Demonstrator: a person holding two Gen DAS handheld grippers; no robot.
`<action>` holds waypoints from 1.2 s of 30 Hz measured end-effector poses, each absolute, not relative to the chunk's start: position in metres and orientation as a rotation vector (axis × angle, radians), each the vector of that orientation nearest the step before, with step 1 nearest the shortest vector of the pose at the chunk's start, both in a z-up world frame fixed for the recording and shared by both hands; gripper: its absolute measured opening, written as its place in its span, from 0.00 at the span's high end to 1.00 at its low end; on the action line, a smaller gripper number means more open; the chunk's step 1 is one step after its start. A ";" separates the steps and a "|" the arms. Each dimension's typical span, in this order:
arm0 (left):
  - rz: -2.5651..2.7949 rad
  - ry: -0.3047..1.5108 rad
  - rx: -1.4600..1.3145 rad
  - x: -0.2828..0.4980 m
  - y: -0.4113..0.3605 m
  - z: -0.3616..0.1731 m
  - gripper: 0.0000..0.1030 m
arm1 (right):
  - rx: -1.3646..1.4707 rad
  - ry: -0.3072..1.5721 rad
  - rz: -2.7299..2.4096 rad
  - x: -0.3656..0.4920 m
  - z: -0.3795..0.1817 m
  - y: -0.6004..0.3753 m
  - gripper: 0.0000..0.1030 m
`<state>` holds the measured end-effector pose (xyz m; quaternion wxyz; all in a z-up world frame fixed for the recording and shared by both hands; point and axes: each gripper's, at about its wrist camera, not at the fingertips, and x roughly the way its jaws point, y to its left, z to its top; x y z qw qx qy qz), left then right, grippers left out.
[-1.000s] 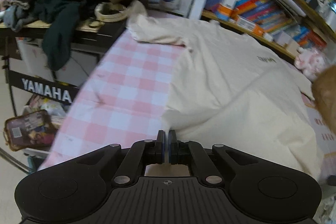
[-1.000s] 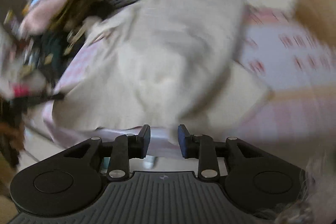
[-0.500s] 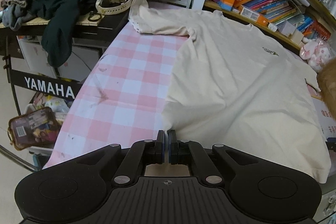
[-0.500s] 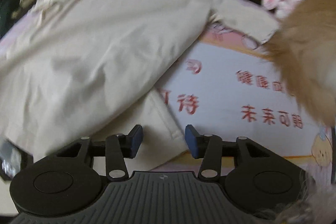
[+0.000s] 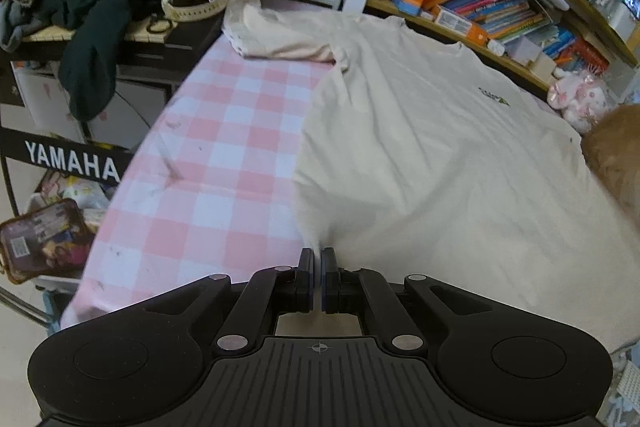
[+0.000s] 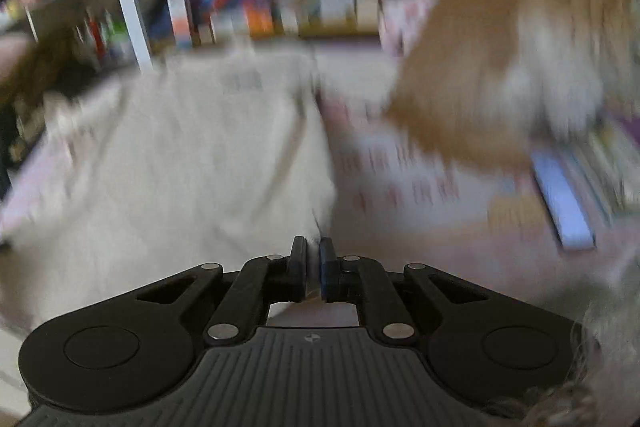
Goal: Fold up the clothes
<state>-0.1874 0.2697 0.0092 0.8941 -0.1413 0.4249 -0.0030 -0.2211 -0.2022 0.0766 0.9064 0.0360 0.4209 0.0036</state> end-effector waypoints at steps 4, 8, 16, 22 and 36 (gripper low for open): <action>-0.038 0.872 -0.293 -0.192 0.268 0.015 0.98 | 0.113 0.939 -0.062 -0.231 0.047 -0.212 0.94; -0.040 0.873 -0.294 -0.197 0.268 0.013 0.98 | 0.134 0.945 -0.100 -0.234 0.034 -0.217 0.94; -0.045 0.910 -0.324 -0.207 0.267 0.000 0.98 | 0.093 0.968 -0.115 -0.229 0.018 -0.213 0.94; -0.068 0.922 -0.309 -0.207 0.260 -0.005 0.98 | 0.084 0.982 -0.128 -0.228 0.013 -0.219 0.94; -0.099 0.836 -0.252 -0.219 0.256 0.013 0.67 | 0.045 0.919 -0.138 -0.235 0.031 -0.192 0.55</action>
